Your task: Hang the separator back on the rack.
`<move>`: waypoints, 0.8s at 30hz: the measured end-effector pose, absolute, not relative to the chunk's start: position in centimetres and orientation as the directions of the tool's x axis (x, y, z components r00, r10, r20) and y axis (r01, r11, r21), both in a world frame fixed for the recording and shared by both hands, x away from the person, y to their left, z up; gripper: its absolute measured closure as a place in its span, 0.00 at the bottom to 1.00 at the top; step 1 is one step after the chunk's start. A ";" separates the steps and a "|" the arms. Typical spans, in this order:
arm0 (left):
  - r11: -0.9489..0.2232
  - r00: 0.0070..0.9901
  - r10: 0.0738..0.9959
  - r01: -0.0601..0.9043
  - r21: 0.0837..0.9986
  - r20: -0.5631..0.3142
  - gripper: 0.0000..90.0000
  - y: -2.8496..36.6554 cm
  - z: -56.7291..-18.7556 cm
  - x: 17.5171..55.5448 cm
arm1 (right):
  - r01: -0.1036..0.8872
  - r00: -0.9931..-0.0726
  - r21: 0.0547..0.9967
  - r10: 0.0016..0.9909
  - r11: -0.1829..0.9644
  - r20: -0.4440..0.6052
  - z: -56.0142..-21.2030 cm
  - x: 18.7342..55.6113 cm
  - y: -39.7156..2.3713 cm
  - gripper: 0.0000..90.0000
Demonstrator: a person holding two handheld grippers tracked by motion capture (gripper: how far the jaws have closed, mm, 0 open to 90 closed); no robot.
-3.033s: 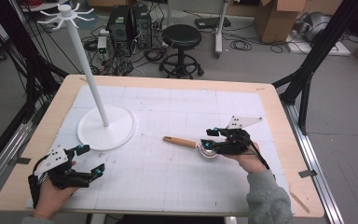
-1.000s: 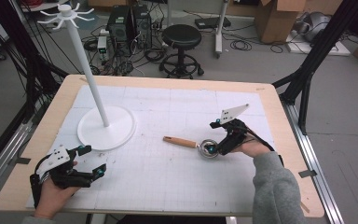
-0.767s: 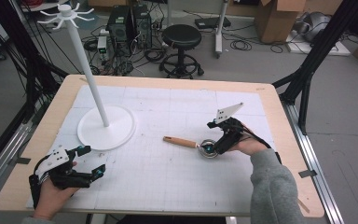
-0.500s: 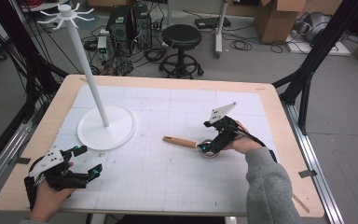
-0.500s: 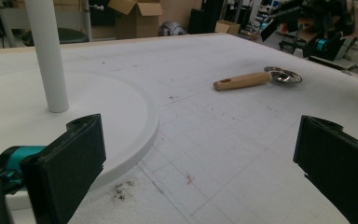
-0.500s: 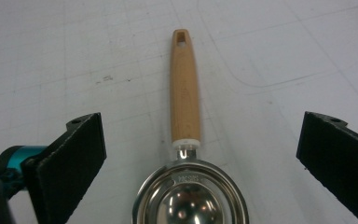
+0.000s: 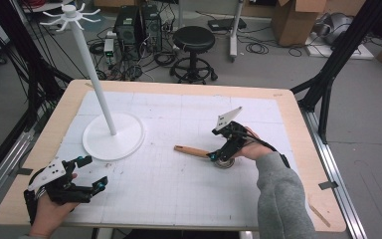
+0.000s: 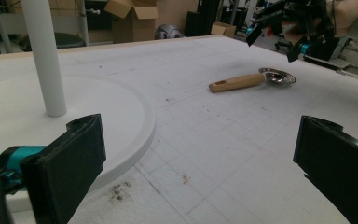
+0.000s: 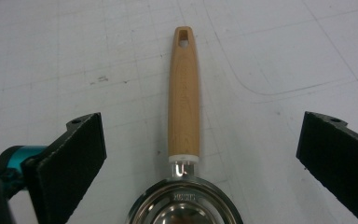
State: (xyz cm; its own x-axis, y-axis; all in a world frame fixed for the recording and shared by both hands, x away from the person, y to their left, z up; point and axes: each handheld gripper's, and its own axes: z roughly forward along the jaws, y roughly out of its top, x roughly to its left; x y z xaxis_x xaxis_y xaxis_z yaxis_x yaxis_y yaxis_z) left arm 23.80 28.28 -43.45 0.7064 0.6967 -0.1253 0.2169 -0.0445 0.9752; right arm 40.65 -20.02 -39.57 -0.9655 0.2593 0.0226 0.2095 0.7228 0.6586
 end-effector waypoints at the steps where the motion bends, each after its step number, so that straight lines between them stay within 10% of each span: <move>1: -0.045 0.706 0.698 0.212 0.976 -0.121 0.03 28.3 -43.4 23.8 | 0.210 -0.966 0.653 0.257 0.727 0.025 -39.7 40.7 -20.0 0.01; 24: -0.046 0.705 0.698 0.221 0.974 -0.127 0.03 28.5 -43.5 23.6 | 0.177 -0.979 0.546 0.202 0.819 0.015 -40.3 41.7 -18.3 0.15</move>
State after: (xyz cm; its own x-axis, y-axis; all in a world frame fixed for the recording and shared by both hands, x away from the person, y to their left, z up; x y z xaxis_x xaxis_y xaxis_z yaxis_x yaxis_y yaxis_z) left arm 23.60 28.52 -43.49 0.7050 0.6977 -0.1274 0.2211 -0.0456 0.9742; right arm 41.75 -18.31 -40.26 -0.9792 0.2023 0.0150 0.1775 0.8185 0.5464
